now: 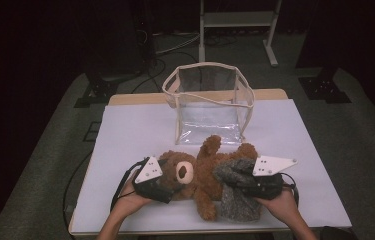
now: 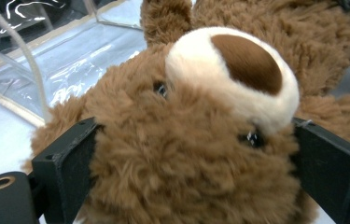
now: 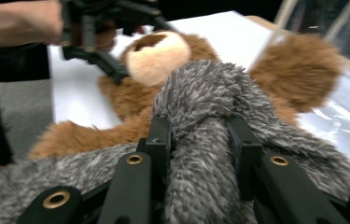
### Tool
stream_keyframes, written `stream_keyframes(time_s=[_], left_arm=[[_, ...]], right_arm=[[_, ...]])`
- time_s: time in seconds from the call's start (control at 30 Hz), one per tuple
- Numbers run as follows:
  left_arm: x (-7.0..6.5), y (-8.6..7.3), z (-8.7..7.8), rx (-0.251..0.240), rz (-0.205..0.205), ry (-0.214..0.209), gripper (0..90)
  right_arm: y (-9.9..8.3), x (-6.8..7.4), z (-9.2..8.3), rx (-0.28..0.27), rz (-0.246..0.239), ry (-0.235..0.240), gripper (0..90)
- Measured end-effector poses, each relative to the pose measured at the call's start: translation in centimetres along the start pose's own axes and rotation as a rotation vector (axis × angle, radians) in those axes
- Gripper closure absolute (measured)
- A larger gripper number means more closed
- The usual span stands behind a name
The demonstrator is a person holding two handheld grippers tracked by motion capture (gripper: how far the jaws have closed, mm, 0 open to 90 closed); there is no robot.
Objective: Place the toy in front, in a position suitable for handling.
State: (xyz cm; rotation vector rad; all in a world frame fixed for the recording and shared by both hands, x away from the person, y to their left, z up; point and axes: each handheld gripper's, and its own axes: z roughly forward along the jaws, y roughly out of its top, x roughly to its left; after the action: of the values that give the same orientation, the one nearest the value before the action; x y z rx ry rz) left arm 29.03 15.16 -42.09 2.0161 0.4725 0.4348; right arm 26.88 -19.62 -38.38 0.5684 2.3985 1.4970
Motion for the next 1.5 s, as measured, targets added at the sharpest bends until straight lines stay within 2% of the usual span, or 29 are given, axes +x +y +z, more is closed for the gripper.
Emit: stream_keyframes(time_s=[0.03, 0.13, 0.2, 0.23, 0.3, 0.33, 0.4, 0.47, 0.53, 0.57, 0.6, 0.7, 0.73, 0.77, 0.8, 0.9, 0.93, 0.97, 1.0, 1.03, 1.07, 1.1, 1.2, 1.23, 1.3, 1.37, 1.4, 1.43, 1.5], left_arm=[[-0.2, 0.0, 0.0, 0.002, 0.002, 0.012, 6.9], [-0.4, 0.0, 0.0, 0.009, 0.013, 0.024, 5.8], [-0.5, 0.0, 0.0, 0.011, 0.008, 0.026, 3.6], [-0.5, -0.1, 0.1, 0.012, -0.004, 0.034, 3.4], [-0.4, 0.0, 0.2, 0.027, -0.035, 0.041, 3.4], [-0.4, 0.0, 0.2, 0.027, -0.035, 0.041, 3.0], [-0.4, 0.1, 0.2, 0.031, -0.031, 0.057, 2.9], [-0.4, 0.0, 0.2, 0.031, -0.02, 0.067, 2.9], [-0.4, 0.0, 0.1, 0.03, -0.002, 0.075, 2.9], [-0.4, 0.0, 0.1, 0.03, -0.002, 0.075, 3.2], [-0.3, 0.0, 0.0, 0.024, 0.002, 0.055, 6.2], [-0.1, 0.0, 0.0, 0.026, 0.001, 0.031, 9.8], [-0.1, 0.0, 0.0, 0.026, 0.001, 0.031, 10.1], [-0.1, 0.0, 0.0, 0.023, -0.003, 0.029, 10.1], [-0.1, 0.0, 0.0, 0.028, 0.003, 0.023, 10.2], [0.0, -0.1, 0.0, 0.029, 0.002, 0.021, 10.1], [0.0, -0.1, 0.0, 0.027, 0.004, 0.022, 10.1], [0.0, -0.1, 0.0, 0.027, 0.004, 0.022, 10.1], [0.1, -0.1, 0.1, 0.032, 0.001, 0.022, 10.1], [0.1, -0.1, 0.1, 0.033, -0.001, 0.022, 10.1], [0.1, 0.0, 0.1, 0.033, 0.0, 0.021, 10.1], [0.0, 0.0, 0.1, 0.033, -0.002, 0.022, 10.1], [-0.1, 0.0, 0.0, 0.03, -0.009, 0.028, 10.1], [-0.1, 0.0, 0.0, 0.032, -0.007, 0.029, 10.1], [-0.2, 0.0, 0.0, 0.034, -0.002, 0.031, 10.1], [-0.2, 0.0, 0.0, 0.037, 0.0, 0.031, 10.1], [-0.2, -0.1, 0.0, 0.041, 0.002, 0.029, 10.1], [-0.2, -0.1, 0.0, 0.041, 0.002, 0.029, 10.1], [-0.2, -0.1, 0.0, 0.038, 0.0, 0.029, 10.1]], right_arm=[[-0.2, -0.6, -0.8, 0.004, -0.002, -0.079, 66.4], [-1.5, -2.3, -1.9, 0.016, 0.053, -0.178, 66.2], [-2.5, -3.0, -2.3, 0.058, 0.071, -0.228, 66.0], [-3.0, -3.3, -2.4, 0.065, 0.086, -0.224, 65.6], [-3.6, -3.4, -2.7, 0.03, 0.132, -0.185, 65.5], [-3.6, -3.4, -2.7, 0.03, 0.132, -0.185, 65.5], [-2.7, -2.3, -2.6, -0.004, 0.096, -0.144, 65.4], [-2.0, -1.3, -2.4, -0.014, 0.052, -0.116, 65.3], [-1.8, -0.8, -2.4, -0.021, 0.028, -0.086, 65.3], [-1.8, -0.8, -2.4, -0.021, 0.028, -0.086, 65.3], [-2.2, -1.1, -2.6, -0.01, 0.037, -0.09, 65.2], [-3.5, -2.3, -2.9, 0.022, 0.092, -0.125, 65.2], [-3.8, -2.7, -3.0, 0.025, 0.112, -0.124, 65.2], [-3.8, -2.7, -3.0, 0.025, 0.112, -0.124, 65.2], [-3.8, -2.6, -3.3, -0.001, 0.137, -0.104, 65.2], [-3.3, -2.0, -3.2, -0.021, 0.125, -0.083, 65.2], [-2.5, -1.0, -2.8, -0.057, 0.098, -0.021, 65.1], [-2.5, -1.0, -2.8, -0.057, 0.098, -0.021, 65.1], [-1.8, 0.1, -2.1, -0.052, 0.043, 0.04, 65.1], [-1.7, 0.4, -1.9, -0.041, 0.028, 0.044, 64.9], [-1.7, 0.6, -1.6, -0.021, 0.003, 0.029, 64.9], [-1.8, 0.5, -1.6, -0.016, 0.001, 0.016, 64.9], [-2.7, -0.9, -2.3, -0.001, 0.03, -0.051, 65.0], [-3.0, -1.6, -2.7, -0.001, 0.066, -0.073, 65.1], [-3.4, -2.1, -3.0, 0.014, 0.09, -0.102, 65.2], [-3.4, -2.0, -3.1, 0.005, 0.106, -0.087, 65.4], [-3.0, -1.1, -2.9, -0.021, 0.087, -0.023, 65.3], [-3.0, -1.1, -2.9, -0.021, 0.087, -0.023, 65.3], [-2.3, -0.1, -2.3, -0.036, 0.042, 0.067, 65.1]])
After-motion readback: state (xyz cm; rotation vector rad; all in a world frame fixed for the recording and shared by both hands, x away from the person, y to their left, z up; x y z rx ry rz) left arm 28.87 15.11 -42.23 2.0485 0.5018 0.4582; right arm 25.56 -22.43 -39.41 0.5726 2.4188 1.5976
